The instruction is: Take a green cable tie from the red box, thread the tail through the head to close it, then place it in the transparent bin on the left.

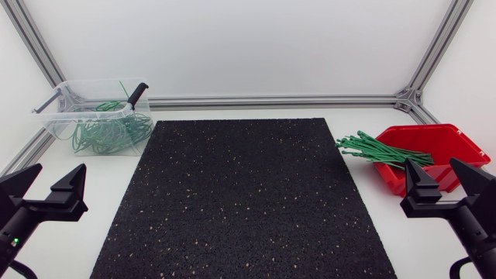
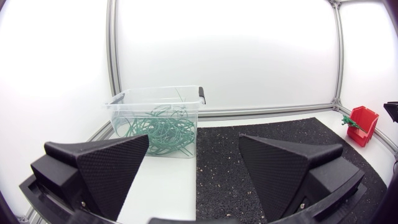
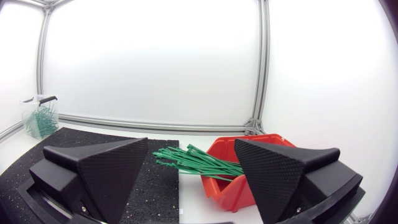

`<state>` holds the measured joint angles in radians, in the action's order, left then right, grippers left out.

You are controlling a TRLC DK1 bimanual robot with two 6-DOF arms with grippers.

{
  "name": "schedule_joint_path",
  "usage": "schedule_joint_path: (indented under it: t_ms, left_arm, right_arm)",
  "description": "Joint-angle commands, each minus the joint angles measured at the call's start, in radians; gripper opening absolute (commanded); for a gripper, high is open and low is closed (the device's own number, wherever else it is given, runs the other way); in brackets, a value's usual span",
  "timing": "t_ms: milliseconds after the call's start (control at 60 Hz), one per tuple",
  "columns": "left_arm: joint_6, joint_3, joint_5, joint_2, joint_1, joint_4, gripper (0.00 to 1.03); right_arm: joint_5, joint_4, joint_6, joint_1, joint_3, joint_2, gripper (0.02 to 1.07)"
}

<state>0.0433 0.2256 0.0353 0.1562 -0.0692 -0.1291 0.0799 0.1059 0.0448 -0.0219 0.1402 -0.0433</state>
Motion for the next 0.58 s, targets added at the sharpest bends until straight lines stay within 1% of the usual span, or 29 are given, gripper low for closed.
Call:
schedule_joint_path:
  t_ms: [0,150,300,567]
  left_arm:
    - [-0.024,-0.057,-0.014,-0.036,0.017,0.032,1.0]
    - [-0.033,-0.14,-0.024,-0.095,0.043,0.079,1.0]
    - [-0.043,-0.225,-0.035,-0.156,0.069,0.129,1.0]
    - [-0.043,-0.226,-0.035,-0.156,0.069,0.129,1.0]
  right_arm:
    - [-0.022,-0.04,-0.027,0.014,-0.058,0.019,1.03]
    - [-0.08,-0.106,-0.045,0.022,-0.14,0.043,1.03]
    - [-0.08,-0.106,-0.045,0.022,-0.14,0.043,1.03]
    - [-0.08,-0.106,-0.045,0.022,-0.14,0.043,1.03]
